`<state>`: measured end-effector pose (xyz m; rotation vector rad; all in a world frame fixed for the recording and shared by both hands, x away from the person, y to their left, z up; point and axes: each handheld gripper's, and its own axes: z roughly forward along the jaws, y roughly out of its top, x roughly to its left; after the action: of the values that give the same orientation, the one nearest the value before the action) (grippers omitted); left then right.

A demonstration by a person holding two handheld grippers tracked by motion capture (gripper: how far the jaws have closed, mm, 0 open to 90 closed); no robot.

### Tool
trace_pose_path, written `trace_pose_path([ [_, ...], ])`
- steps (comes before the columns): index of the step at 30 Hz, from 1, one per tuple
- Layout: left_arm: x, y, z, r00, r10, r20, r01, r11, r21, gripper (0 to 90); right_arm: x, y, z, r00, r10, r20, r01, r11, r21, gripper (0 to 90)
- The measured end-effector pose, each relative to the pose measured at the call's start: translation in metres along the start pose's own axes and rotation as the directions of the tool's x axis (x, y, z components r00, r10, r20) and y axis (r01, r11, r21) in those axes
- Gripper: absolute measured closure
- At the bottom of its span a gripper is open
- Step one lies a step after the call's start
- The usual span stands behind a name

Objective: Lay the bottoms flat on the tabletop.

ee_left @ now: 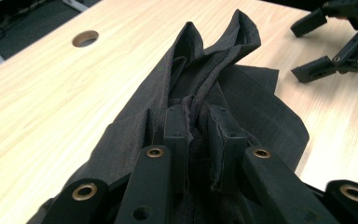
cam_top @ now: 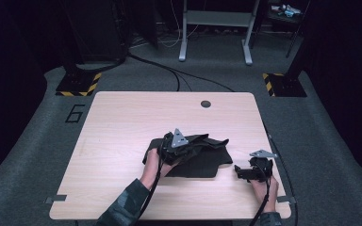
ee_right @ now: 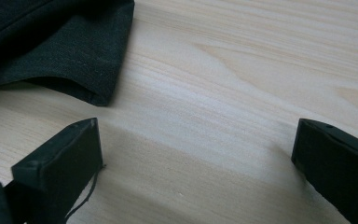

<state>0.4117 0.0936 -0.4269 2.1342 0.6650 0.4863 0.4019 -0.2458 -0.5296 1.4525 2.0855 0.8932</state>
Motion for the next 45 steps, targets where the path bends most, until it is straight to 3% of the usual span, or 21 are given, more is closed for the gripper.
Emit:
trace_pose_path([
  [7,0.013,0.002,-0.019,0.9991,-0.027,-0.032,0.025,0.9983,-0.053,78.4,0.000,0.000,0.000,1.0000,-0.001,0.000,0.001,1.000,0.000,0.9],
  [20,0.028,-0.002,-0.043,0.9957,-0.056,-0.073,0.049,0.9937,-0.101,78.5,0.000,0.000,0.000,1.0000,0.003,0.000,-0.003,1.000,-0.001,1.0],
  [28,0.040,-0.007,-0.064,0.9887,-0.082,-0.125,0.065,0.9887,-0.135,78.4,0.000,0.000,0.000,1.0000,-0.001,0.000,0.001,1.000,-0.001,0.9],
  [32,0.049,-0.014,-0.077,0.9821,-0.105,-0.157,0.080,0.9846,-0.156,78.4,0.000,0.000,0.000,1.0000,0.000,0.001,0.000,1.000,0.000,1.0],
  [34,0.054,-0.020,-0.085,0.9758,-0.131,-0.175,0.100,0.9794,-0.176,78.3,0.000,0.000,0.000,1.0000,0.000,0.001,0.000,1.000,-0.001,0.9],
  [39,0.070,-0.039,-0.111,0.9499,-0.193,-0.246,0.137,0.9640,-0.228,78.4,0.000,0.000,0.000,1.0000,0.000,0.001,0.000,1.000,-0.001,1.0],
  [40,0.072,-0.043,-0.117,0.9438,-0.206,-0.259,0.139,0.9573,-0.253,88.4,0.000,0.000,0.000,1.0000,0.000,0.001,0.000,1.000,0.000,1.0],
  [41,0.075,-0.048,-0.124,0.9318,-0.219,-0.289,0.143,0.9541,-0.263,89.5,0.000,0.000,0.000,1.0000,0.001,0.001,-0.001,1.000,0.000,1.0],
  [42,0.075,-0.048,-0.124,0.9318,-0.219,-0.289,0.143,0.9541,-0.263,89.6,0.000,0.000,0.000,1.0000,0.001,0.001,-0.001,1.000,0.000,1.0],
  [43,0.078,-0.055,-0.131,0.9182,-0.247,-0.310,0.162,0.9478,-0.275,88.9,0.000,0.000,0.000,1.0000,0.000,0.001,0.000,1.000,-0.001,0.9],
  [44,0.078,-0.055,-0.131,0.9182,-0.247,-0.310,0.162,0.9478,-0.275,86.5,0.000,0.000,0.000,1.0000,0.000,0.001,0.000,1.000,0.000,0.9],
  [45,0.082,-0.068,-0.137,0.9044,-0.278,-0.323,0.194,0.9435,-0.269,84.2,0.000,0.000,0.000,1.0000,0.000,0.001,0.000,1.000,0.000,0.9],
])
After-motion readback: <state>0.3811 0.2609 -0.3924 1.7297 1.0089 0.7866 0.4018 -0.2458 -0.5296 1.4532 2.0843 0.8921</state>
